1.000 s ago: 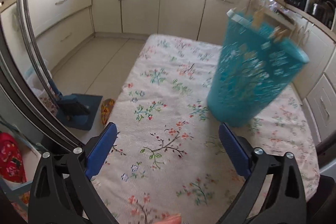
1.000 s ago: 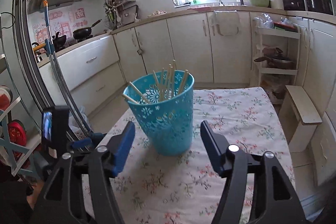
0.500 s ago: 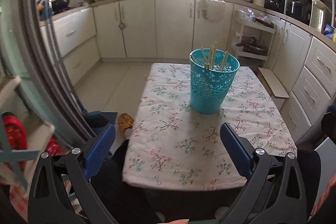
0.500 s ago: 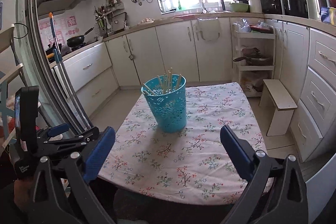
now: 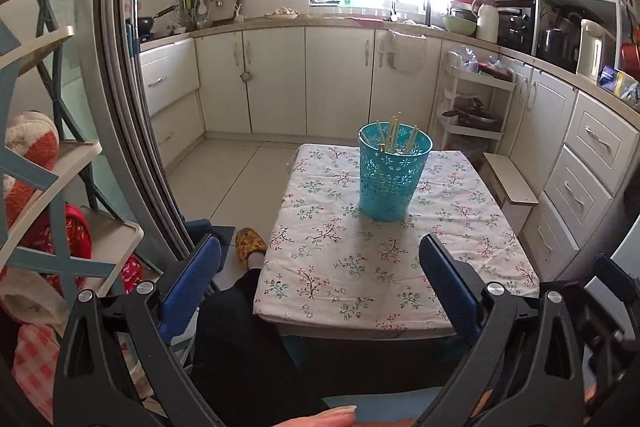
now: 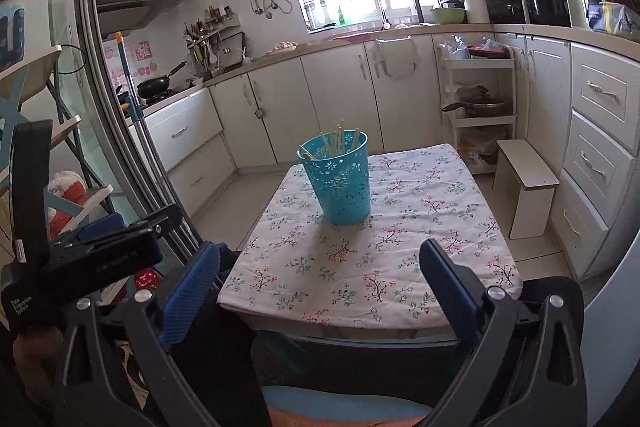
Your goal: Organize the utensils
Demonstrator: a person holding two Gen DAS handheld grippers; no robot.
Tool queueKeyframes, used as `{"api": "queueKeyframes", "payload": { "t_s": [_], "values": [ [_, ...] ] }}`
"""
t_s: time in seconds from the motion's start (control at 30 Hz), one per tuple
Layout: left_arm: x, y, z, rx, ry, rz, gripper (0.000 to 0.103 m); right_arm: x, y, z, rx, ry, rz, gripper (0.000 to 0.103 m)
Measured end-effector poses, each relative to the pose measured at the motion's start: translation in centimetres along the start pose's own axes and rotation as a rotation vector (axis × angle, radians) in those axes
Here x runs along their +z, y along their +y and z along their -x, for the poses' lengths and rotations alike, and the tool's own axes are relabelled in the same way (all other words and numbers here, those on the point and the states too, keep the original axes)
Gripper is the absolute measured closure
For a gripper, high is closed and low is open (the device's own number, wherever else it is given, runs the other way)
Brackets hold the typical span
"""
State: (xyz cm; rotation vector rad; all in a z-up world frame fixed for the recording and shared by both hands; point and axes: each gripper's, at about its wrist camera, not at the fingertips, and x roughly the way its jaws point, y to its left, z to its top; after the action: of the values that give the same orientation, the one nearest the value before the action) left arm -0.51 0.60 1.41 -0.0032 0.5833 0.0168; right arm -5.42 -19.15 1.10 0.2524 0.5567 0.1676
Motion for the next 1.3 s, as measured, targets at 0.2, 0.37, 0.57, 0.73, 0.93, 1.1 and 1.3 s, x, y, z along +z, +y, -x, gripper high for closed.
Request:
{"api": "queueKeyframes", "payload": {
  "t_s": [0.2,0.37,0.57,0.73,0.93,1.1,1.3],
  "values": [
    [-1.1,-0.3,1.3,-0.010,-0.021,0.001,0.007,-0.5,0.3,1.4,-0.004,-0.036,0.006,0.007],
    [-1.2,-0.3,2.3,-0.021,-0.046,0.004,0.007,-0.5,0.3,1.6,-0.004,-0.040,-0.006,0.007],
    [-1.2,-0.3,2.6,-0.025,-0.052,0.004,0.007,-0.5,0.5,2.0,-0.003,-0.054,0.008,0.007],
    [-1.3,-0.2,2.5,-0.026,-0.052,0.005,0.007,-0.6,0.6,2.0,-0.004,-0.044,0.009,0.007],
    [-1.4,-0.2,2.4,-0.025,-0.046,0.007,0.007,-0.6,0.8,1.8,-0.004,-0.036,0.008,0.007],
    [-1.4,-0.4,2.3,-0.021,-0.043,0.005,0.007,-0.6,1.0,1.7,-0.005,-0.033,0.009,0.007],
    [-1.4,-0.3,2.3,-0.022,-0.042,0.005,0.007,-0.6,1.1,1.6,-0.006,-0.033,0.009,0.007]
  ]
}}
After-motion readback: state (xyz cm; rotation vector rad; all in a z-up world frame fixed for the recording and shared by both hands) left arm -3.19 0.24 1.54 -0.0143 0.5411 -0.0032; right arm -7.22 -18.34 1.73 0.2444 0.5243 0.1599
